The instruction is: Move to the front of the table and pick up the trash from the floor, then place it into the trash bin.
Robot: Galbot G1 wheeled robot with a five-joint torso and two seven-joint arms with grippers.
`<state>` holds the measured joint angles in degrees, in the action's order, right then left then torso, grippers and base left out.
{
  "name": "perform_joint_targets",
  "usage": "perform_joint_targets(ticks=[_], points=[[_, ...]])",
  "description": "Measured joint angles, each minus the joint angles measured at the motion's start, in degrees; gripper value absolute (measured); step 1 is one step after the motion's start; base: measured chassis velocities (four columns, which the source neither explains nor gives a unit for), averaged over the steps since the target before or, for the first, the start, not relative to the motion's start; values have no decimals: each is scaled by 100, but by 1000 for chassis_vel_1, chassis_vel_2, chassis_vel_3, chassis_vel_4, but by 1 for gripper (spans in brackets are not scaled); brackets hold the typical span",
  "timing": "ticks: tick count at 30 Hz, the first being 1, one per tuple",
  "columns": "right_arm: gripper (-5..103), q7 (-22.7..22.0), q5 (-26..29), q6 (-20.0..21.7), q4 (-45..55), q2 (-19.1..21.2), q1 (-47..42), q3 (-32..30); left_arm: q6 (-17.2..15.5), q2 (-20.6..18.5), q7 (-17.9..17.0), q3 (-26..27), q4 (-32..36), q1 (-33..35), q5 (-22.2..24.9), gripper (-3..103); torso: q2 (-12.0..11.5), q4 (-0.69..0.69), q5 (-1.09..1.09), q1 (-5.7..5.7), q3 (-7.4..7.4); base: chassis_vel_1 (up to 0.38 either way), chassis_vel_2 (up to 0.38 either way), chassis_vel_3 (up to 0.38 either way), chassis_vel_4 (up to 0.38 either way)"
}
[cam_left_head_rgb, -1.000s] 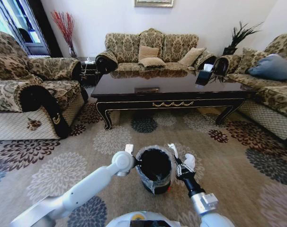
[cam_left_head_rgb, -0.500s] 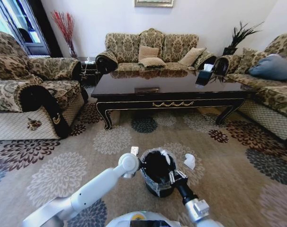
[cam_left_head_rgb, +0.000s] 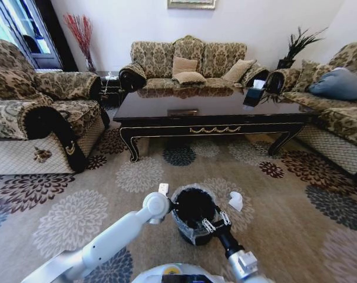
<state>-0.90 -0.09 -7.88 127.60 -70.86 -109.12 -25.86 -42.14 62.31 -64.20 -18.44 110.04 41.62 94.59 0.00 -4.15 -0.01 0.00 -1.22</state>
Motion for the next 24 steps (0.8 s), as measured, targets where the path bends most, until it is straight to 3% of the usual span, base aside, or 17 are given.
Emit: perform_joint_targets(ticks=[2, 5, 6, 14, 24], points=[[84, -35, 127, 9, 1, 16, 59, -56, 0, -100, 21, 148, 54, 123, 0, 0, 0, 0, 0, 0, 0, 0, 0, 0, 0], [89, -76, 276, 40, 7, 66, 133, -153, 0, -214, 77, 367, 100, 269, -14, 0, 0, -1, -1, 0, 0, 0, 0, 0, 0], [98, -100, 396, 65, 2, 101, 187, -234, 0, -301, 115, 573, 141, 397, -25, 0, 0, 0, -1, 0, 0, 0, 0, 0, 0], [100, -288, 1187, 73, -573, 328, 585, -636, 0, -709, 226, 1332, 427, 884, -1, 0, 0, 0, 1, 0, 0, 0, 0, 0, 0], [100, -119, 1445, -2, -1786, 524, 1006, -948, -1, -1089, 359, 1937, 620, 1427, 3, 0, 0, -1, 1, 0, 0, 0, 0, 0, 0]])
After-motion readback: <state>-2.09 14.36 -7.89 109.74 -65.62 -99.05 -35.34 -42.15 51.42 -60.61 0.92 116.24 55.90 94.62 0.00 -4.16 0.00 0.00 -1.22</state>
